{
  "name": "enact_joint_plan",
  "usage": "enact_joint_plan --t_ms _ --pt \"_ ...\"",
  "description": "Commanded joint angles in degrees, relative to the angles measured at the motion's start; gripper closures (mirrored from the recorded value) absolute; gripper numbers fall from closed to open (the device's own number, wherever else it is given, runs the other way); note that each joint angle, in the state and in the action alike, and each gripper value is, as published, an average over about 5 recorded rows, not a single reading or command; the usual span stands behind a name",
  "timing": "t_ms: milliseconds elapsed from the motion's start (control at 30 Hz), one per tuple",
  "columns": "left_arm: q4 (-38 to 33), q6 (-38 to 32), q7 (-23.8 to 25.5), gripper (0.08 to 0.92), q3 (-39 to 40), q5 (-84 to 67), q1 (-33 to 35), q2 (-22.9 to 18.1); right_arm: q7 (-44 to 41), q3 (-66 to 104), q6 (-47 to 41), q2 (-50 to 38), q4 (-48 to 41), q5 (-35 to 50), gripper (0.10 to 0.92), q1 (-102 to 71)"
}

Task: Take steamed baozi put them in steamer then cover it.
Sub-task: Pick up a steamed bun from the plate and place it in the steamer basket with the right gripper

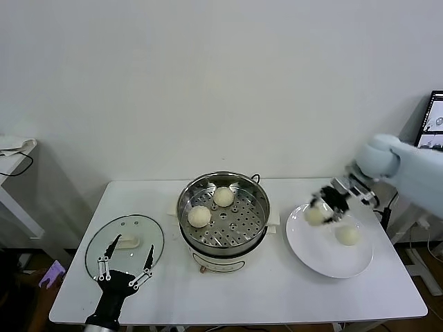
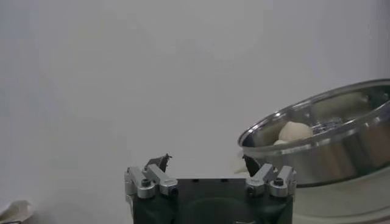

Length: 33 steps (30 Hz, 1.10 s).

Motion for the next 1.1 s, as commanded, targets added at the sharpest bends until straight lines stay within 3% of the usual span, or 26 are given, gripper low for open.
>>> enact_joint_plan --t_ms 33,667,1100 --pt "-0.4 -0.1 -0.1 0.177 -0.1 0.0 0.3 0.1 2.8 -3.7 10.1 13.0 6.4 -0.2 0.403 15.1" --pt "-1.0 0.5 -0.2 0.177 -0.2 -0.1 0.6 -0.2 11.2 -2.4 25.4 23.6 9.2 -22.3 0.375 0.4" --pt "0.1 0.1 -0.3 0.177 -0.6 -0.6 0.0 -0.3 9.0 -1.3 30.2 25.0 6.7 -26.3 0.357 -4.7"
